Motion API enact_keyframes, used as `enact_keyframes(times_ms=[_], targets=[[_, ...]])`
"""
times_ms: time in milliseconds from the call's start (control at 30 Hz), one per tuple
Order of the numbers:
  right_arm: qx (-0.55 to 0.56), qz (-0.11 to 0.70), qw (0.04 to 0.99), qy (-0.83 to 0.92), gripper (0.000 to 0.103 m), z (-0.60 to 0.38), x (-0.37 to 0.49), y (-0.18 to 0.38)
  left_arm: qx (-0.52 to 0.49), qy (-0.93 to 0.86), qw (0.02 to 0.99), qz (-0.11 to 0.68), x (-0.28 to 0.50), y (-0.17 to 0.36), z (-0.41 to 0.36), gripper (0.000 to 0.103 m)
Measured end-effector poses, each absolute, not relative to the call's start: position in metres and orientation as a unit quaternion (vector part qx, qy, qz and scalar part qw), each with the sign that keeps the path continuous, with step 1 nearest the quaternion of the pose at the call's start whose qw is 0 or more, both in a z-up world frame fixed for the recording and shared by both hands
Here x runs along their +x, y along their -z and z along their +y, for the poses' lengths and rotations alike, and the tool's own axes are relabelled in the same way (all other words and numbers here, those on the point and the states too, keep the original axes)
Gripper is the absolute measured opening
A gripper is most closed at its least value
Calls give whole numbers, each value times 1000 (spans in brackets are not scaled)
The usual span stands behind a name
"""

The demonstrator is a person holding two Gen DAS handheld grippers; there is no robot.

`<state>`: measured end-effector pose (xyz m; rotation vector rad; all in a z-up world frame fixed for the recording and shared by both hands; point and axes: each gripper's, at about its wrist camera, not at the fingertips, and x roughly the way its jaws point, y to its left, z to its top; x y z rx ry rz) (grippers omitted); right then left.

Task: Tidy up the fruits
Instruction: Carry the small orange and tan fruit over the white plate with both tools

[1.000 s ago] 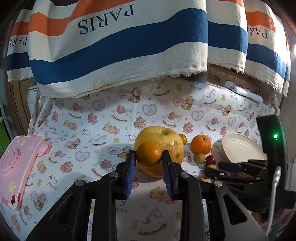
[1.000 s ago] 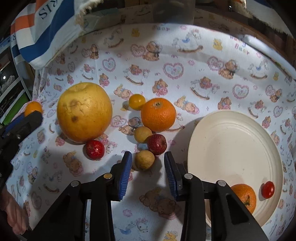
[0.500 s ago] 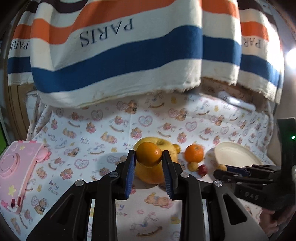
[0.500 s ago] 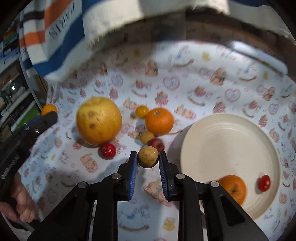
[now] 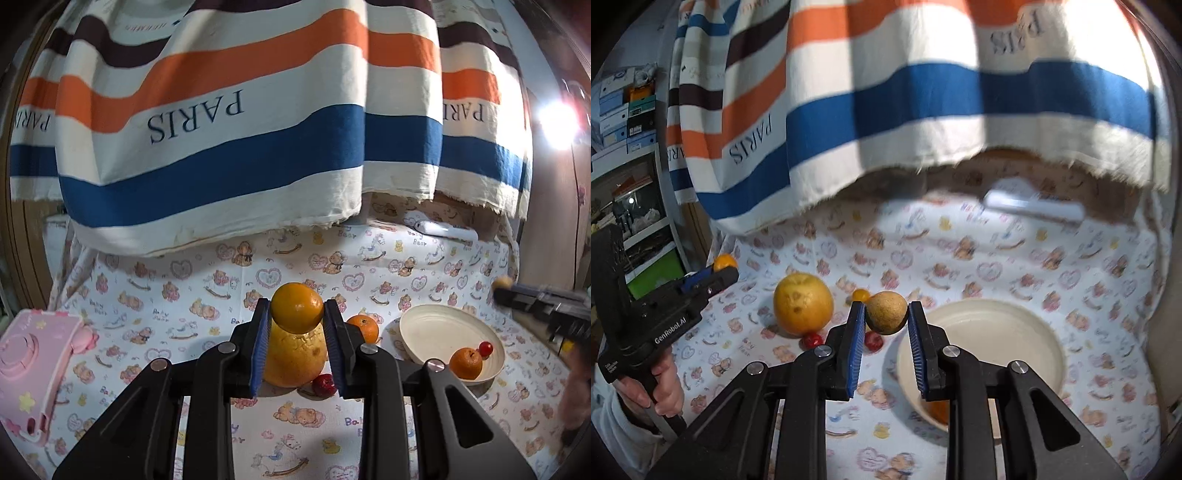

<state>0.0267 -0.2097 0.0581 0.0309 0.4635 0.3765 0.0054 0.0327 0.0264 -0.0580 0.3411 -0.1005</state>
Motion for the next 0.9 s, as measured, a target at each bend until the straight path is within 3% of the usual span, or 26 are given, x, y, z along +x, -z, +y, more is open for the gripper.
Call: enact_keyframes(times_ms=[700, 900], targets=[[45, 90, 994, -51, 24, -273, -6, -51, -12, 67, 994, 90, -25, -37, 17, 28], [42, 87, 994, -43, 24, -282, -3, -47, -2, 78, 994, 74, -27, -37, 7, 28]])
